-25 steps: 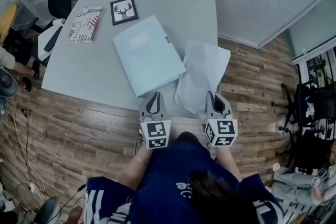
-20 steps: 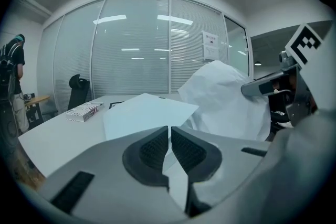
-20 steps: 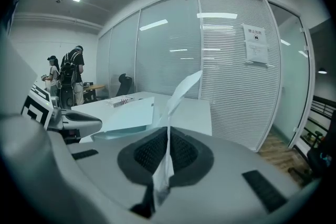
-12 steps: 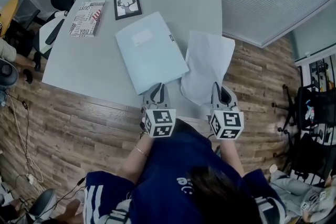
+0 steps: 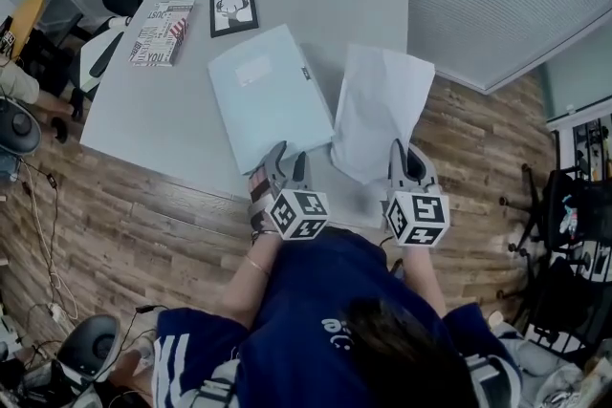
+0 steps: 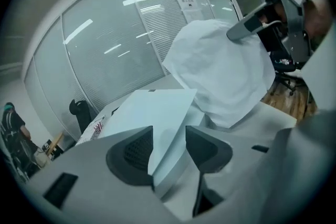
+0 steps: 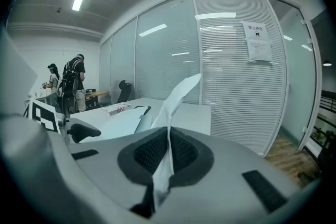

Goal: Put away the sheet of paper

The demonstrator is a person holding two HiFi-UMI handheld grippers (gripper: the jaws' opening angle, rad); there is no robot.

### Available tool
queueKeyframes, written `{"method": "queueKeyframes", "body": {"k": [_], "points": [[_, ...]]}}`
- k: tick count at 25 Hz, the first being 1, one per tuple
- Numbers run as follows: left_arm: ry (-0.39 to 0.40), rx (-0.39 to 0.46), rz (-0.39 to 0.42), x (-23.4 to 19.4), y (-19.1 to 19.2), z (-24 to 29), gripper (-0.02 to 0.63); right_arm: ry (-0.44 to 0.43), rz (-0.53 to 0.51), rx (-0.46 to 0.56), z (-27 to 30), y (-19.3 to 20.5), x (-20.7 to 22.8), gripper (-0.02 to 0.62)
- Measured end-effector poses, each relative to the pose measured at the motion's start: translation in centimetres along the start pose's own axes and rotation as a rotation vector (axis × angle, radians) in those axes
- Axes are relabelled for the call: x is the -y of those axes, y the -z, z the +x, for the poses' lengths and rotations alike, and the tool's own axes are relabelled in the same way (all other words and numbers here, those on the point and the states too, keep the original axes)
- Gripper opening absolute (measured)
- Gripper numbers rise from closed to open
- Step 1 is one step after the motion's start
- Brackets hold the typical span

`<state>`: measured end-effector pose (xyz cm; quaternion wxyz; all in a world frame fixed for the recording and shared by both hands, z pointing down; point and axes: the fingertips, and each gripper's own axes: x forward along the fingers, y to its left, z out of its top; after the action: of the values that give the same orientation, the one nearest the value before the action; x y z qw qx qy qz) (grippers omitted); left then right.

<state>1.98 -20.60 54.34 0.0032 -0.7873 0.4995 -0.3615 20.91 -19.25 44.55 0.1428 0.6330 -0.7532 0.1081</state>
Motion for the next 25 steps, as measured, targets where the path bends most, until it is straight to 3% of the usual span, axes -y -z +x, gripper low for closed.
{"method": "queueKeyframes", "body": {"k": [4, 12, 18, 25], "points": [[-0.048, -0.051, 0.059, 0.2, 0.2, 1.6, 0.181, -0.033, 0.002, 0.01, 0.7, -0.1, 0.4, 0.008], [-0.107, -0.065, 0.069, -0.3, -0.6, 3.0, 0.178, -0.089, 0.017, 0.005, 1.6, 0.2, 1.0, 0.008], [-0.127, -0.019, -0.029, -1.0, -2.0, 1.8, 0.138, -0.129, 0.019, -0.001, 2.2, 0.4, 1.8, 0.008], [-0.205, 0.059, -0.144, -3.8, -3.2, -0.9, 0.063, -0.178, 0.011, -0.001, 3.2, 0.1, 1.5, 0.008]]}}
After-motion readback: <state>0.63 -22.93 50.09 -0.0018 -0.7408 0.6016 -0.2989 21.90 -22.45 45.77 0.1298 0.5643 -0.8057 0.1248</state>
